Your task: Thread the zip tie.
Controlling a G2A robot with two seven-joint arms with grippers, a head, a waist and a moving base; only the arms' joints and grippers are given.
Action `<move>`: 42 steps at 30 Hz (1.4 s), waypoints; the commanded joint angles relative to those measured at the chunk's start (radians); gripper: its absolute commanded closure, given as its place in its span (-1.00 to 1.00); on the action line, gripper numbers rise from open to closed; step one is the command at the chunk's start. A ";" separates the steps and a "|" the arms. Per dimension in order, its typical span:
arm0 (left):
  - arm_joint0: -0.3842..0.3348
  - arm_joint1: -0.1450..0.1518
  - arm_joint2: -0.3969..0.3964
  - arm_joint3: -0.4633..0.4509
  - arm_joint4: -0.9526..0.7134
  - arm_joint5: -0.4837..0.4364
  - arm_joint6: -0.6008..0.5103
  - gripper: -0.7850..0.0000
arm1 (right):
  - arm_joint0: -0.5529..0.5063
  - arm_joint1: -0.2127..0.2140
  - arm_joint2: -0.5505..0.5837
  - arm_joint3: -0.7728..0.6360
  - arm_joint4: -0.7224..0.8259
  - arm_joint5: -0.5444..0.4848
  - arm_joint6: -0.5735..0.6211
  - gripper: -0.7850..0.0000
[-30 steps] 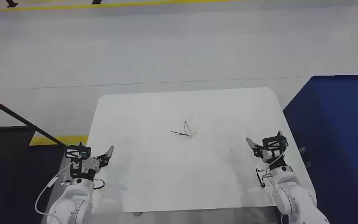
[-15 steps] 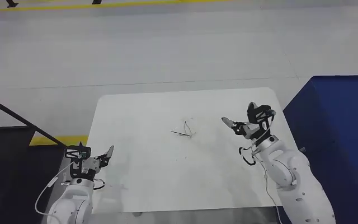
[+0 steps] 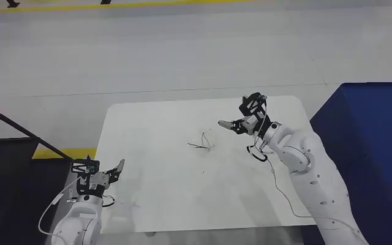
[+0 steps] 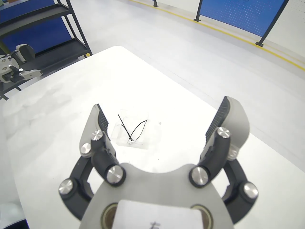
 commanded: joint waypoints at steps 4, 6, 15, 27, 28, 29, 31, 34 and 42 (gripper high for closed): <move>0.000 0.000 0.000 0.000 0.000 0.000 0.000 -1.00 | -0.015 0.005 0.039 0.028 0.122 -0.096 -0.043 -1.00; 0.000 0.000 0.000 0.000 0.000 0.000 0.000 -1.00 | 0.036 0.020 0.075 0.057 0.090 -0.218 0.033 -1.00; 0.000 0.000 0.000 0.000 0.000 0.000 0.000 -1.00 | 0.490 -0.012 -0.200 0.476 0.281 -0.538 0.307 -1.00; 0.000 0.000 0.000 0.000 0.000 0.000 0.000 -1.00 | 0.826 -0.099 -0.552 0.837 0.362 -0.538 0.279 -1.00; 0.000 0.000 0.000 0.000 0.000 0.000 0.000 -1.00 | 0.826 -0.099 -0.552 0.837 0.362 -0.538 0.279 -1.00; 0.000 0.000 0.000 0.000 0.000 0.000 0.000 -1.00 | 0.826 -0.099 -0.552 0.837 0.362 -0.538 0.279 -1.00; 0.000 0.000 0.000 0.000 0.000 0.000 0.000 -1.00 | 0.826 -0.099 -0.552 0.837 0.362 -0.538 0.279 -1.00; 0.000 0.000 0.000 0.000 0.000 0.000 0.000 -1.00 | 0.816 -0.099 -0.554 0.812 0.372 -0.538 0.259 -1.00; 0.000 0.000 0.000 0.000 0.000 0.000 0.000 -1.00 | 0.875 -0.121 -0.857 0.833 0.635 -0.538 0.330 -1.00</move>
